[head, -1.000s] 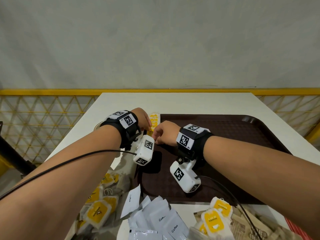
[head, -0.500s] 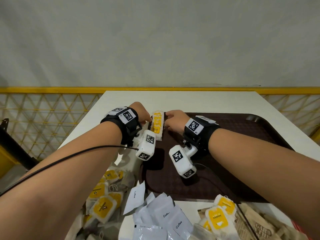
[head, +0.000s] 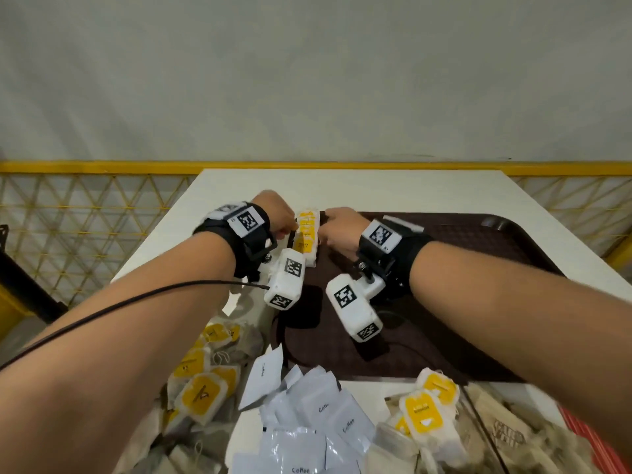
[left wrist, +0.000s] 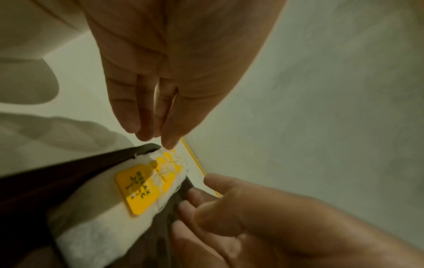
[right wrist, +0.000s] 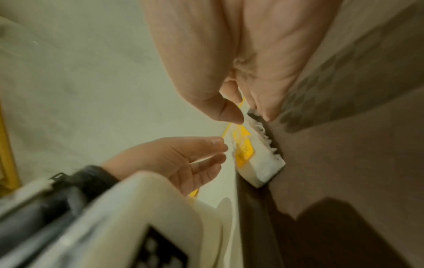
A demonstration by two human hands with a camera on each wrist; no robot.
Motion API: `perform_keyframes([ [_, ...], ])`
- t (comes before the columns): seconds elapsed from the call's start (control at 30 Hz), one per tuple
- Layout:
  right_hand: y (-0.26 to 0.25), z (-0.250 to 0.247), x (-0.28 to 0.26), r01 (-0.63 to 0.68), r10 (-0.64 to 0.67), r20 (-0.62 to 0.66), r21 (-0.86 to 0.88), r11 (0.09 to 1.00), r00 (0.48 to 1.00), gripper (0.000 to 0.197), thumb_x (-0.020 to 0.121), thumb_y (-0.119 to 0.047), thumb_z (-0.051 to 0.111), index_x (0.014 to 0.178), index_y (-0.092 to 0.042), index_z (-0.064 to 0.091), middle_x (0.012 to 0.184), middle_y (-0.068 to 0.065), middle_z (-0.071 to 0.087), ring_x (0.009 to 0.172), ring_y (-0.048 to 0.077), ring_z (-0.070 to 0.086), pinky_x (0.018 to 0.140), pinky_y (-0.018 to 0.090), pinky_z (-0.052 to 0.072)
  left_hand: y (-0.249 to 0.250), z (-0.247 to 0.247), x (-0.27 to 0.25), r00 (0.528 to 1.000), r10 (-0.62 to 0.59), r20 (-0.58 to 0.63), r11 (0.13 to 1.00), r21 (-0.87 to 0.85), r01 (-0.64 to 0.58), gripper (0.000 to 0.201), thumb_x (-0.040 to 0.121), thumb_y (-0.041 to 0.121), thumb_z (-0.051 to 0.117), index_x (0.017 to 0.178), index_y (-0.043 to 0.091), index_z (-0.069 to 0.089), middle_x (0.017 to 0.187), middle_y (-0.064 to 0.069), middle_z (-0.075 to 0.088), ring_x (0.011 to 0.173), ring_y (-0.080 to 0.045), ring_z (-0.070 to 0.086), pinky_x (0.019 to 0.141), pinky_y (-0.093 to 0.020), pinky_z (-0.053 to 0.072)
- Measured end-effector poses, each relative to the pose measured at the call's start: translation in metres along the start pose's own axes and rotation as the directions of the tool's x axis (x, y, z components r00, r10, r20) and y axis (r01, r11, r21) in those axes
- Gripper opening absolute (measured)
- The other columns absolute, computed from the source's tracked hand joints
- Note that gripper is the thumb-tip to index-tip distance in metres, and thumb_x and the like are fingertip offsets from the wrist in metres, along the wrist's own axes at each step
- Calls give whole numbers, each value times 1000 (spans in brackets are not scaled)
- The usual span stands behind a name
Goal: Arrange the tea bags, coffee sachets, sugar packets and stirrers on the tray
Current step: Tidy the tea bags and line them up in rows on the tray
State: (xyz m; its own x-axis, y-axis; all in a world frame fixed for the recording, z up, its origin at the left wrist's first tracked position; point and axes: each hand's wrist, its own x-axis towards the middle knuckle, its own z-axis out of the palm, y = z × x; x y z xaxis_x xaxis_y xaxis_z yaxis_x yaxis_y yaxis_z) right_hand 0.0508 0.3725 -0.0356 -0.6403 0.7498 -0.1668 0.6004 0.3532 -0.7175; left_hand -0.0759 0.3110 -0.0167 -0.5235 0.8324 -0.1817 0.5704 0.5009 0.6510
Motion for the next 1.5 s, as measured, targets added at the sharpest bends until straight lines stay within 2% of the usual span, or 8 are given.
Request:
perform_keyframes([
  [0.17,-6,-43,-82,-56,-46,325,299,953,944,23,89,3,58,111,-3,59,95,14,63,81,17,63,82,31,55,14,-17,-54,972,175,157,973,-181,-146,12,84,1,66,96,2,67,85,-11,63,68,-12,59,60,-18,54],
  [0.27,4,-66,-147,170,-80,565,-109,979,821,27,85,-11,69,110,-16,63,97,2,70,82,7,66,78,25,56,22,-18,-106,877,264,402,962,-182,-206,16,83,4,67,99,3,70,86,-9,67,72,-9,63,66,-18,56],
  [0.37,19,-67,-192,411,-14,665,-446,795,747,48,77,-30,77,121,-29,58,109,-14,64,85,-3,60,78,13,48,26,-5,-153,758,300,579,934,-19,-355,18,81,17,72,99,13,72,88,0,72,74,-5,64,71,-14,53],
  [0.57,47,-41,-225,521,-65,592,-647,556,804,58,78,-41,73,130,-28,49,122,-5,54,113,19,46,94,26,38,30,59,-202,620,351,702,733,206,-648,33,74,38,77,102,21,72,90,13,69,81,0,61,78,-18,49],
  [0.97,60,-47,-232,418,-325,280,-412,810,903,31,77,-17,76,105,-23,63,81,-19,52,70,-5,51,60,9,37,18,65,-214,748,451,488,799,154,-582,6,84,19,70,80,18,65,63,13,57,53,4,51,54,-10,39],
  [1.17,67,-54,-245,295,-302,201,67,953,932,32,75,0,75,99,-14,62,92,5,69,78,12,63,75,32,54,17,64,-227,869,350,349,880,-439,-178,6,90,1,58,86,5,56,80,-20,67,67,-22,68,60,-26,58],
  [1.3,71,-48,-257,68,-210,182,580,812,960,34,81,11,63,110,-6,55,88,9,63,68,15,64,53,24,55,14,66,-236,922,292,253,664,-748,-5,8,91,4,56,84,7,55,75,-19,67,66,-22,70,56,-25,57],
  [1.5,71,-37,-264,-42,-195,169,848,529,966,51,74,2,65,122,-9,52,91,10,63,73,17,66,58,25,56,7,86,-246,950,216,227,405,-906,124,14,93,3,51,106,6,51,67,-9,67,60,-13,68,49,-18,52],
])
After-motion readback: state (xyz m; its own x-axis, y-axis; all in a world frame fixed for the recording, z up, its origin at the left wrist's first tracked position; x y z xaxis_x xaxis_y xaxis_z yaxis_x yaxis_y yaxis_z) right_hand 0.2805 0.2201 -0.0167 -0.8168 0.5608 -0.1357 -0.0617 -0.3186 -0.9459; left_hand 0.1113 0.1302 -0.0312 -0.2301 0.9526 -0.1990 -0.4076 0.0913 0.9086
